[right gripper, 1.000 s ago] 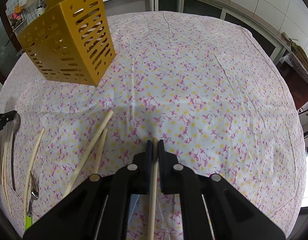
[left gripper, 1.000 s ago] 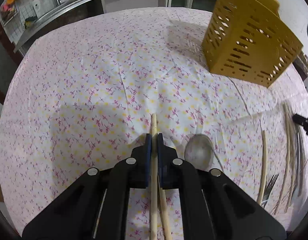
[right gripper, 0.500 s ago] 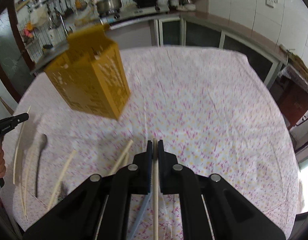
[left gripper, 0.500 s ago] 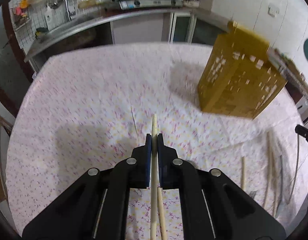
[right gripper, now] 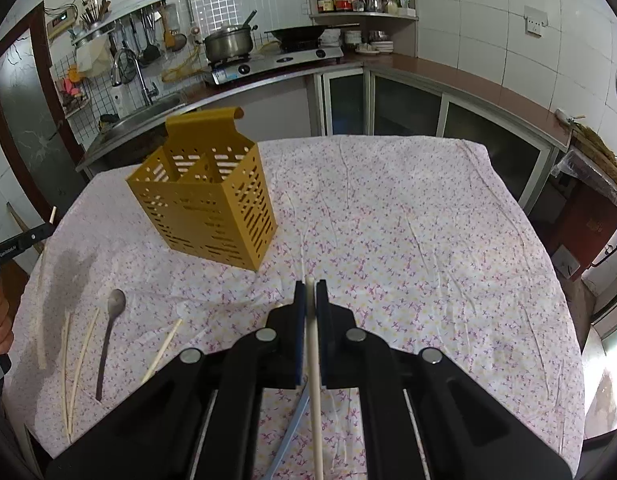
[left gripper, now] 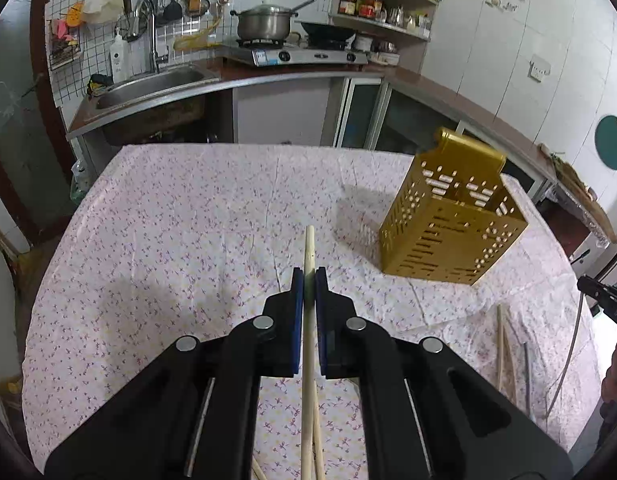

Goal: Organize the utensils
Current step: 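Carry the chopsticks in both grippers up over the yellow caddy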

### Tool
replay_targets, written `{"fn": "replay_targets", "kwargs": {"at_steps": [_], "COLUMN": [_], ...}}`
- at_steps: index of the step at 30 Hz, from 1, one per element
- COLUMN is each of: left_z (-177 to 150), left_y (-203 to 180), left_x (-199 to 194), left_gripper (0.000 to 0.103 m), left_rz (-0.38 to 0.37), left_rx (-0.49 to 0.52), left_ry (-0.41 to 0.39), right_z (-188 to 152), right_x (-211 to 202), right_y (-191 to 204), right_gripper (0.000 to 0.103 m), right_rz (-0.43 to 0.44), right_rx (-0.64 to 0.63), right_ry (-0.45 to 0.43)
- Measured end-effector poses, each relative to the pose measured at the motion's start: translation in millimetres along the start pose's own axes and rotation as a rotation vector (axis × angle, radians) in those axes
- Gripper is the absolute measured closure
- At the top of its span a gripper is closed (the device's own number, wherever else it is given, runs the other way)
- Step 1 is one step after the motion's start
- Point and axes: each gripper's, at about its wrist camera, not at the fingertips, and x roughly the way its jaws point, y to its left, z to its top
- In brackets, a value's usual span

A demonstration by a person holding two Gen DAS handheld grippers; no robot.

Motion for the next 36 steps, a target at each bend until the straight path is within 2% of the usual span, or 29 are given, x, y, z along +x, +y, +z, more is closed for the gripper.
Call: {"fn": "replay_targets", "kwargs": {"at_steps": [11, 25, 36], "left_z": [6.8, 31.9, 36.9], "left_y": [-6.9, -28.7, -37.9], "left_x": [-28.1, -65.8, -77.7], "left_gripper": [0.098, 0.099, 0.099], "left_rz": [0.009, 0.030, 0.035], "left_rx": [0.033, 0.086, 0.107], "left_ry": [-0.059, -0.172, -0.206], "right_z": [8.7, 45.2, 51.5], "right_x": [-30.6, -89.4, -104.3], "right_y": [1.1, 23.1, 25.3], "right_gripper": [0.097, 0.097, 0.097], "right_rz": [0.012, 0.016, 0.020], "right_rx": [-0.001, -0.047, -0.048], "right_ry": [-0.063, -0.233, -0.269]}}
